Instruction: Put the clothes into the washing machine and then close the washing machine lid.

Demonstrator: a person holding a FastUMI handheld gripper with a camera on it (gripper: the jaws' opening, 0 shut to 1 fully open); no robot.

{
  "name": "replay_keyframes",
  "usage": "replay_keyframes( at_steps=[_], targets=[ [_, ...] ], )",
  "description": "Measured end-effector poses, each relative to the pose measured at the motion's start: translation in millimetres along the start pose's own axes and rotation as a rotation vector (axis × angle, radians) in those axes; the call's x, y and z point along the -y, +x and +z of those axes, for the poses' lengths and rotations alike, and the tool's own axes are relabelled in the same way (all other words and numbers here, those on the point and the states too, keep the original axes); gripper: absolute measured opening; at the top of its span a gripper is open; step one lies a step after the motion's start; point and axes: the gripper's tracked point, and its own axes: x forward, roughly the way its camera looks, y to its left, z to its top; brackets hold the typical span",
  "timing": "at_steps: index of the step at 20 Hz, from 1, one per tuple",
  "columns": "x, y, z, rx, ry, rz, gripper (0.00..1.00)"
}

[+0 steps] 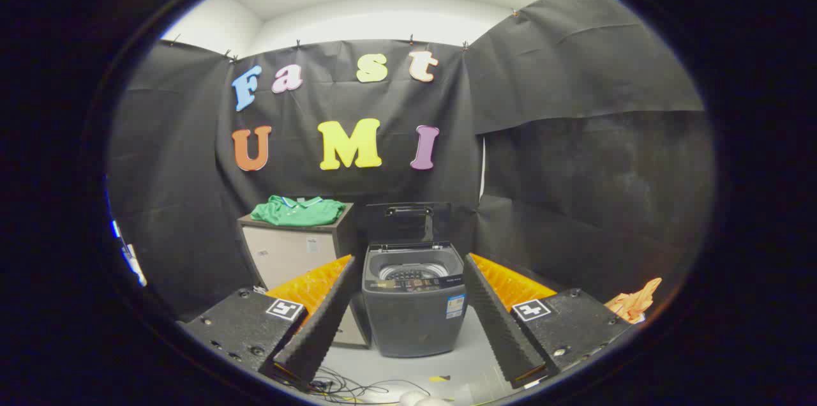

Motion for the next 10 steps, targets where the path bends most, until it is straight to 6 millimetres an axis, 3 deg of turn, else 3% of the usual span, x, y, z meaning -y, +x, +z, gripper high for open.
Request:
replay_keyframes(
  at_steps=[10],
  targets=[
    [-11.9,-6.3,-4.3,0.004,-0.033,0.007,1.0]
  ],
)
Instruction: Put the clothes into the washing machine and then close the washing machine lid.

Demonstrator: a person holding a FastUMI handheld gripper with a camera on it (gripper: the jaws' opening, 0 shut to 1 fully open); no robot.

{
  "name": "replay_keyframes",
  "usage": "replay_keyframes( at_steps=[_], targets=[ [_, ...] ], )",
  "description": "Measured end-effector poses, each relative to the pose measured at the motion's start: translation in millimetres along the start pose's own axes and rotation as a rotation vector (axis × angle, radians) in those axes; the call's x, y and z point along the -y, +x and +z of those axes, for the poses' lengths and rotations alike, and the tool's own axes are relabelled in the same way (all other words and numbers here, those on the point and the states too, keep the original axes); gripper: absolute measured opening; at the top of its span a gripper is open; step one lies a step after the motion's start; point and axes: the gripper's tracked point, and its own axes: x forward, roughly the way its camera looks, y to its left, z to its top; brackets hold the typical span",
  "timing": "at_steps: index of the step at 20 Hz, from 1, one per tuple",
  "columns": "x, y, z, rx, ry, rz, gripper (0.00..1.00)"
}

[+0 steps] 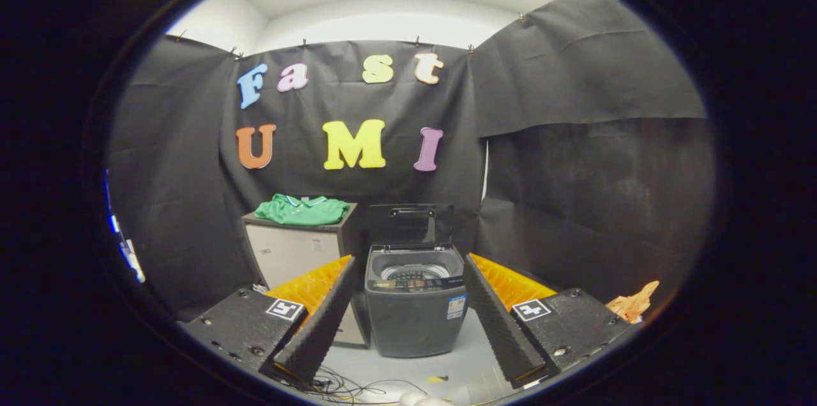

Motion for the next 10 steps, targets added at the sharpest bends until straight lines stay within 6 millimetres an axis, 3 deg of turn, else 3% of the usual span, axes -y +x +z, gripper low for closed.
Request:
replay_keyframes(
  at_steps=[10],
  targets=[
    [-3.4,0.7,1.3,0.005,0.011,-0.019,1.0]
  ],
)
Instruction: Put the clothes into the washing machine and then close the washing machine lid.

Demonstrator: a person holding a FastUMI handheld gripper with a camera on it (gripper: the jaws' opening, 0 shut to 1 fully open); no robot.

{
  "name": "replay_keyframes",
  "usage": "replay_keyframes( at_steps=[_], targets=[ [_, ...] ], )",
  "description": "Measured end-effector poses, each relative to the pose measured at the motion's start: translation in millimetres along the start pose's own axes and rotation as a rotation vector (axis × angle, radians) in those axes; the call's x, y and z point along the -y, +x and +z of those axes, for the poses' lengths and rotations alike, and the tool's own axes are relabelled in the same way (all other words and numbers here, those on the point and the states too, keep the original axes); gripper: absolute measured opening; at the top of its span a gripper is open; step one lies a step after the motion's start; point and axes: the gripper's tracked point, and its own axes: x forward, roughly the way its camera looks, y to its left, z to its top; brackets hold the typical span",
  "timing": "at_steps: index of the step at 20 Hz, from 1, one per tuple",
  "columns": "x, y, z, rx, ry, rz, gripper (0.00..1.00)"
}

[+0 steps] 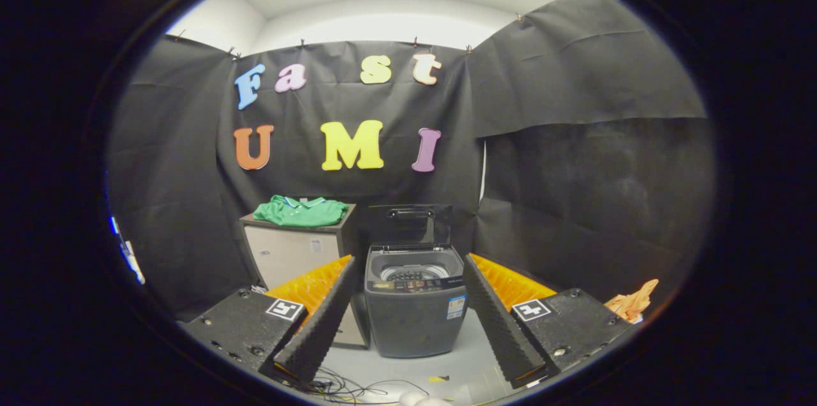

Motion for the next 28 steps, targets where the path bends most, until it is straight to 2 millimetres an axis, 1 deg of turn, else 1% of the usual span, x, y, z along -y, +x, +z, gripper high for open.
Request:
replay_keyframes(
  at_steps=[5,9,12,15,16,17,18,19,21,24,26,28],
  targets=[
    [-5.5,4.5,0.0,-0.007,-0.001,0.003,1.0],
    [-6.2,14.1,7.6,-0.001,0.0,-0.008,1.0],
    [-7.5,31.9,10.7,-0.017,0.004,-0.018,1.0],
    [-16.1,53.8,25.1,-0.008,0.027,-0.013,1.0],
    [-16.1,62.4,29.9,-0.011,0.027,-0.026,1.0],
    [-15.7,71.2,30.5,-0.019,0.024,-0.034,1.0],
    [-21.6,79.8,34.7,-0.016,0.028,-0.021,1.0],
    [-28.3,92.1,39.9,-0.013,0.031,-0.017,1.0],
    [-33.7,118.5,47.1,-0.011,0.03,-0.019,1.0],
    [-49.6,163.9,66.5,0.001,0.045,-0.008,1.0],
    [-58.3,198.5,73.6,-0.014,0.046,-0.007,1.0],
    [-74.1,230.5,88.7,-0.011,0.064,0.015,1.0]
  ],
)
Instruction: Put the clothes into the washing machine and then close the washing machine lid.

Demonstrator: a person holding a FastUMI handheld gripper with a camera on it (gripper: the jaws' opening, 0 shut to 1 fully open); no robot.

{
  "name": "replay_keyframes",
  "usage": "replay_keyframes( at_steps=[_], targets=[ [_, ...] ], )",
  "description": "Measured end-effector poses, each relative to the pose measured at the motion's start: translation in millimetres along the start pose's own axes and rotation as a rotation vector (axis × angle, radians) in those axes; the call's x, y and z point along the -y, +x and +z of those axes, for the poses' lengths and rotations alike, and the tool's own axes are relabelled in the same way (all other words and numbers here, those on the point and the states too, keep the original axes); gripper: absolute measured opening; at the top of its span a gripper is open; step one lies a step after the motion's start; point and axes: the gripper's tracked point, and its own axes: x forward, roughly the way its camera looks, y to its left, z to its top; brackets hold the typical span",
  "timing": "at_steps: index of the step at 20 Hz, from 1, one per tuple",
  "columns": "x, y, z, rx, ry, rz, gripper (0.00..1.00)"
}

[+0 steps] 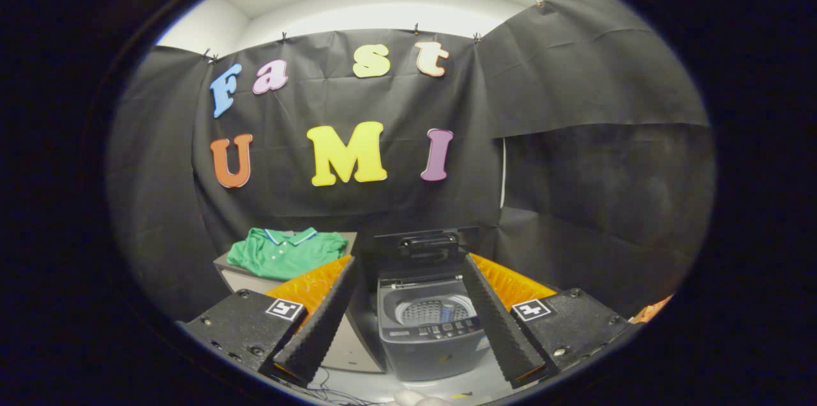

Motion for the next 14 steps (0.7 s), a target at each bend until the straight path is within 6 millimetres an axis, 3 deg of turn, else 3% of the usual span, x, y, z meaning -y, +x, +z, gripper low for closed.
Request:
replay_keyframes(
  at_steps=[4,8,10,14],
  targets=[
    [-34.6,69.2,23.8,0.009,0.008,0.033,1.0],
    [-77.6,130.0,31.3,-0.017,0.023,0.076,1.0],
    [-103.7,157.9,31.4,-0.033,0.017,0.097,1.0],
    [-166.8,202.0,12.1,-0.097,0.015,0.17,1.0]
  ],
)
